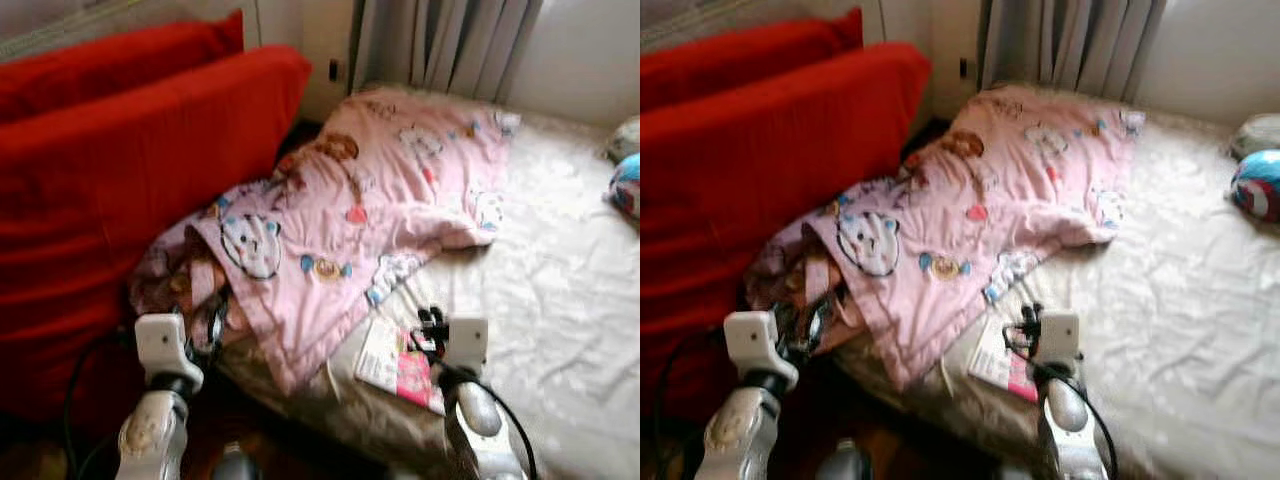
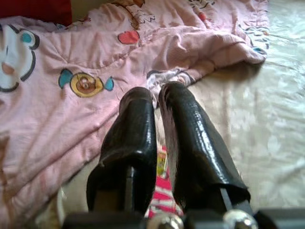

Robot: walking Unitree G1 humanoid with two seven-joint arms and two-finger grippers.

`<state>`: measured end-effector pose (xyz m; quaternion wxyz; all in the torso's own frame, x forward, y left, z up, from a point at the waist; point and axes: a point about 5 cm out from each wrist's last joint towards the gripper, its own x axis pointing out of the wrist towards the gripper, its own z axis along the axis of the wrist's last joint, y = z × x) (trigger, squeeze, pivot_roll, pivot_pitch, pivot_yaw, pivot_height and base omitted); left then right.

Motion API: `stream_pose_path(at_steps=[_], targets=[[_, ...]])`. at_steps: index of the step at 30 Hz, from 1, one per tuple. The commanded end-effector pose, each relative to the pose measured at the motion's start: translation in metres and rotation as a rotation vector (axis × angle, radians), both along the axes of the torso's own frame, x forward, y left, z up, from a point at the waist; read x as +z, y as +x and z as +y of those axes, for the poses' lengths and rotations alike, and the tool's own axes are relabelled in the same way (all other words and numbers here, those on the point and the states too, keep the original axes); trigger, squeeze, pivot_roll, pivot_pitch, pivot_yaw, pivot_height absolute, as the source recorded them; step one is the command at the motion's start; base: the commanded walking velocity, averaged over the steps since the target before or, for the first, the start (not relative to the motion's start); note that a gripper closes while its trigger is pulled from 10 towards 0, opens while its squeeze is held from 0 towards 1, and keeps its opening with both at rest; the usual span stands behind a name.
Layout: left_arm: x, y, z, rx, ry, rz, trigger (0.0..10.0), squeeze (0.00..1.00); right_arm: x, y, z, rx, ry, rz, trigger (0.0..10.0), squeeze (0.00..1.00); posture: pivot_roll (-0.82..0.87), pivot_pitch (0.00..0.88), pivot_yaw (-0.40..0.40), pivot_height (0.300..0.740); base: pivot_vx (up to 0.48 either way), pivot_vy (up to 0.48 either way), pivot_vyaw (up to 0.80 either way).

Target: Clean up the room

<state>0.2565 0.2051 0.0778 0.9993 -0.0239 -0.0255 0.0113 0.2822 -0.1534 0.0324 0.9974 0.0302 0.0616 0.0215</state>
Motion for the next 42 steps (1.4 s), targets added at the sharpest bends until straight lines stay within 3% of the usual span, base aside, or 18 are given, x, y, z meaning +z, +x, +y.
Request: stream_pose_path(at_steps=[1, 5, 6, 7, 9, 16, 17, 24, 25, 35, 36, 37, 38, 42], targets=[[0.0001, -0.001, 0.0009, 0.001, 0.002, 0.007, 10.0, 0.0, -0.0016, -0.0011, -0.0003, -0.005, 0.004, 0.009, 10.0, 0.0, -0.03, 0.125, -0.035, 0.627, 0.0, 0.0, 0.0], [-0.0004, -0.0014, 0.0003, -0.001, 0.001, 0.011, 10.0, 0.0, -0.0028, -0.0009, -0.0004, -0.006, 0.004, 0.017, 10.0, 0.0, -0.03, 0.126, -0.034, 0.627, 0.0, 0.0, 0.0], [-0.0004, -0.0015, 0.0, -0.002, 0.001, 0.011, 10.0, 0.0, -0.0031, -0.0009, -0.0005, -0.007, 0.005, 0.018, 10.0, 0.29, -0.03, 0.126, -0.034, 0.627, 0.0, 0.0, 0.0], [-0.0004, -0.0014, -0.0001, -0.002, 0.001, 0.012, 10.0, 0.0, -0.0031, -0.0009, -0.0005, -0.007, 0.006, 0.018, 10.0, 0.29, -0.03, 0.126, -0.034, 0.627, 0.0, 0.0, 0.0], [-0.0011, -0.0014, -0.0011, -0.005, -0.001, 0.014, 10.0, 0.0, -0.0031, -0.0007, -0.0001, -0.006, 0.01, 0.019, 10.0, 1.0, -0.03, 0.126, -0.034, 0.627, 0.0, 0.0, 0.0], [-0.0021, -0.0012, -0.0033, -0.012, -0.005, 0.018, 10.0, 0.0, -0.0025, 0.0007, 0.0011, 0.0, 0.006, 0.02, 10.0, 1.0, -0.03, 0.127, -0.033, 0.627, 0.0, 0.0, 0.0], [-0.002, -0.0011, -0.004, -0.015, -0.007, 0.018, 10.0, 0.0, -0.0026, 0.0009, 0.0014, 0.001, 0.003, 0.022, 10.0, 0.0, -0.03, 0.127, -0.033, 0.627, 0.0, 0.0, 0.0], [-0.0028, -0.0012, -0.0043, -0.019, -0.009, 0.022, 10.0, 0.0, -0.0026, 0.0011, 0.0015, -0.001, 0.008, 0.021, 10.0, 0.0, -0.03, 0.127, -0.032, 0.627, 0.0, 0.0, 0.0], [-0.0033, -0.0014, -0.0044, -0.02, -0.009, 0.024, 10.0, 0.0, -0.0027, 0.001, 0.0014, -0.004, 0.012, 0.019, 10.0, 1.0, -0.03, 0.128, -0.031, 0.627, 0.0, 0.0, 0.0], [-0.004, -0.0017, -0.0074, -0.028, -0.017, 0.027, 10.0, 0.0, -0.0032, 0.0003, 0.0019, -0.006, 0.011, 0.02, 10.0, 1.0, -0.03, 0.131, -0.031, 0.627, 0.0, 0.0, 0.0], [-0.0041, -0.0017, -0.0075, -0.029, -0.017, 0.027, 10.0, 0.0, -0.0034, 0.0005, 0.002, -0.006, 0.007, 0.022, 10.0, 0.45, -0.03, 0.131, -0.03, 0.627, 0.0, 0.0, 0.0], [-0.0042, -0.0017, -0.0075, -0.029, -0.017, 0.028, 10.0, 0.0, -0.0035, 0.0005, 0.002, -0.006, 0.005, 0.023, 10.0, 0.45, -0.03, 0.131, -0.03, 0.627, 0.0, 0.0, 0.0], [-0.0045, -0.0018, -0.0081, -0.033, -0.016, 0.032, 10.0, 0.0, -0.0037, 0.0006, 0.002, -0.007, 0.005, 0.024, 10.0, 0.0, -0.03, 0.131, -0.03, 0.627, 0.0, 0.0, 0.0], [-0.0048, -0.0022, -0.009, -0.042, -0.005, 0.037, 10.0, 0.0, -0.0042, 0.0006, 0.0016, -0.011, 0.005, 0.028, 10.0, 0.0, -0.03, 0.131, -0.029, 0.627, 0.0, 0.0, 0.0]])
